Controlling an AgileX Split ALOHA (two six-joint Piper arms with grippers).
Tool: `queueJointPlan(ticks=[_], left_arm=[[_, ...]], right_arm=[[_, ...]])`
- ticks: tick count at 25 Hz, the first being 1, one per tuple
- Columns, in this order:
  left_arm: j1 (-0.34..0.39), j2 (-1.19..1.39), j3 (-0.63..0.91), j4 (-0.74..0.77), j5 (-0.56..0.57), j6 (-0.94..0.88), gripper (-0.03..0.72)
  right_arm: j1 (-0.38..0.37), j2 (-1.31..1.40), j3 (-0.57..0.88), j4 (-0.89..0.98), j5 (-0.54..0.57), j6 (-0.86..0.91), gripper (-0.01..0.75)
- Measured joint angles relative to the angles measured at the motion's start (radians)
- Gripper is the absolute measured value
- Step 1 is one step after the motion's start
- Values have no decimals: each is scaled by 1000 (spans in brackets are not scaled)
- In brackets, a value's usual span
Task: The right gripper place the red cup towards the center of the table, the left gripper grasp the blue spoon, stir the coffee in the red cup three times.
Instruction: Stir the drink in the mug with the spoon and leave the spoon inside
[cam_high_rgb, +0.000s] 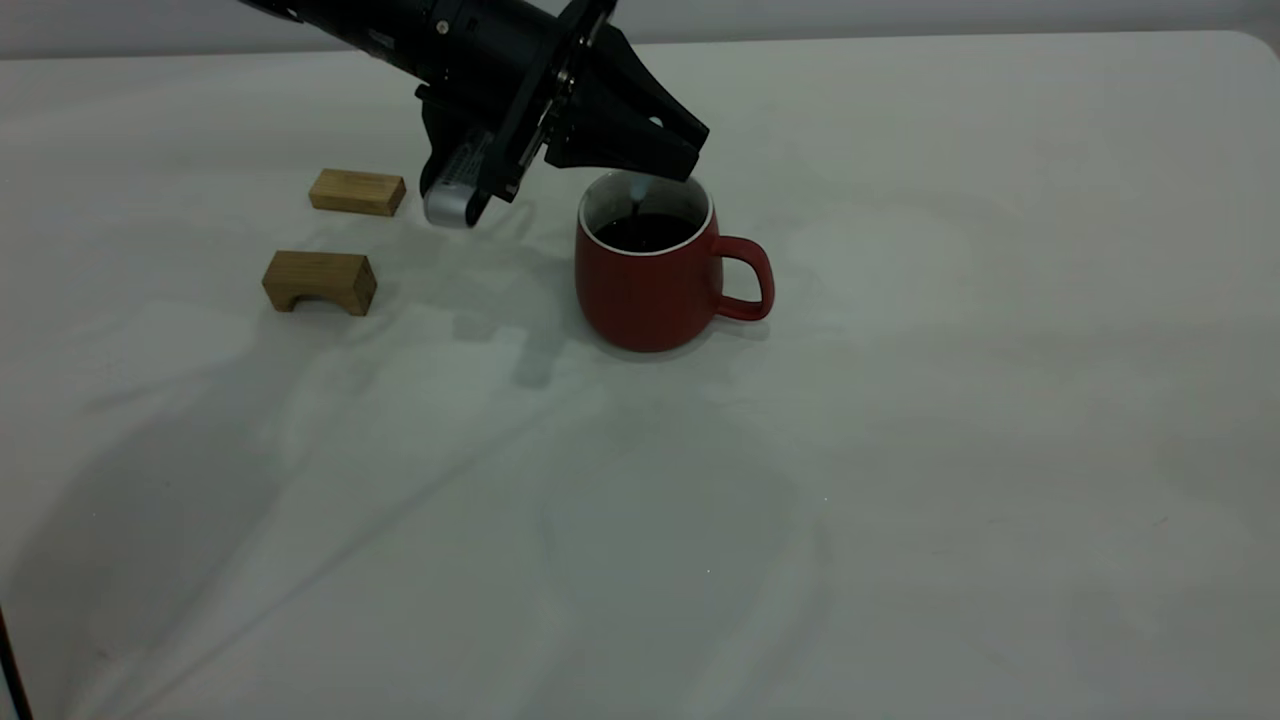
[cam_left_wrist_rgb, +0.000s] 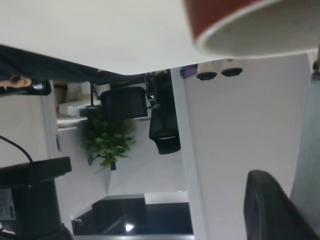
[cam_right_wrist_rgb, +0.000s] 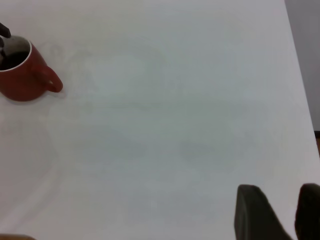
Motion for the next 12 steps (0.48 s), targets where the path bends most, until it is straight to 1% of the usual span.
queueJointPlan(ticks=[8, 10, 12], left_arm=[[0, 0, 0, -50, -1, 18, 152], [0, 0, 0, -50, -1, 19, 191], [0, 0, 0, -50, -1, 35, 259]], right_arm=[[0, 0, 0, 0, 0, 0, 238], [0, 0, 0, 0, 0, 0, 238], [0, 0, 0, 0, 0, 0, 238]])
